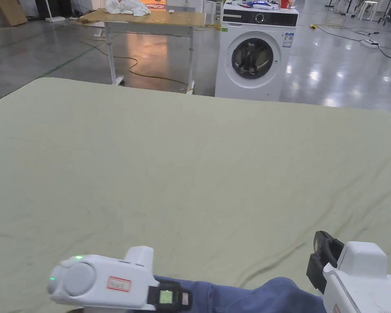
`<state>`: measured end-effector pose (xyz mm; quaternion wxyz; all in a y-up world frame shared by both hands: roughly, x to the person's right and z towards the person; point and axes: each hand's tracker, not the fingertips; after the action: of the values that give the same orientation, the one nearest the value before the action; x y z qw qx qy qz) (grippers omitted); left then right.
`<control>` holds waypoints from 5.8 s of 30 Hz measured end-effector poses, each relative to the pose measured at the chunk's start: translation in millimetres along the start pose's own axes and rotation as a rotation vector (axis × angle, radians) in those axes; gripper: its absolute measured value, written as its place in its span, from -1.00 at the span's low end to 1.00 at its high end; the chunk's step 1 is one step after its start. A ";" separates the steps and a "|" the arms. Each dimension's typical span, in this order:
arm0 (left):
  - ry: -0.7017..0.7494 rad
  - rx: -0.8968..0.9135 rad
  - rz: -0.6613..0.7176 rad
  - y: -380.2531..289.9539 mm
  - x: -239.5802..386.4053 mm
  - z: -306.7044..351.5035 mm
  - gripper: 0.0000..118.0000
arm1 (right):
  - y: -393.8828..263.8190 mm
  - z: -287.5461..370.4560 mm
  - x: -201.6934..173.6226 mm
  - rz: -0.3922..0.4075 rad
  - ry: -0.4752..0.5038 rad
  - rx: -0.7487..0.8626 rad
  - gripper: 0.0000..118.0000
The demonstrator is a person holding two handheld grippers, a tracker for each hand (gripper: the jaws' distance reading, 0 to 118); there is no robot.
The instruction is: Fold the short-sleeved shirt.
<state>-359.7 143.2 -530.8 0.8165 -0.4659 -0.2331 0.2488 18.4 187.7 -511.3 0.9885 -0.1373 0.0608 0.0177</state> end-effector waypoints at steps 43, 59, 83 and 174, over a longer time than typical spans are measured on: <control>0.174 0.168 0.064 27.3 -53.3 148.2 -0.84 | 16.4 -1.1 4.0 -0.019 -0.009 0.008 -1.00; 0.438 0.052 -0.210 39.5 35.5 124.2 -0.84 | 12.9 -9.1 -7.7 -0.008 0.032 -0.006 -1.00; 0.372 -0.118 -0.216 -3.5 84.0 -61.9 -0.83 | 2.7 -4.0 2.0 -0.015 -0.003 -0.046 -1.00; -0.247 0.027 0.238 -6.2 -133.1 6.1 0.42 | -114.1 -11.1 -131.6 0.024 0.279 -0.315 -1.00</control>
<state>-464.4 61.5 -542.5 0.7526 -0.4452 -0.2715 0.4021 -107.6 72.5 -474.7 0.9366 -0.2905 0.1950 0.0196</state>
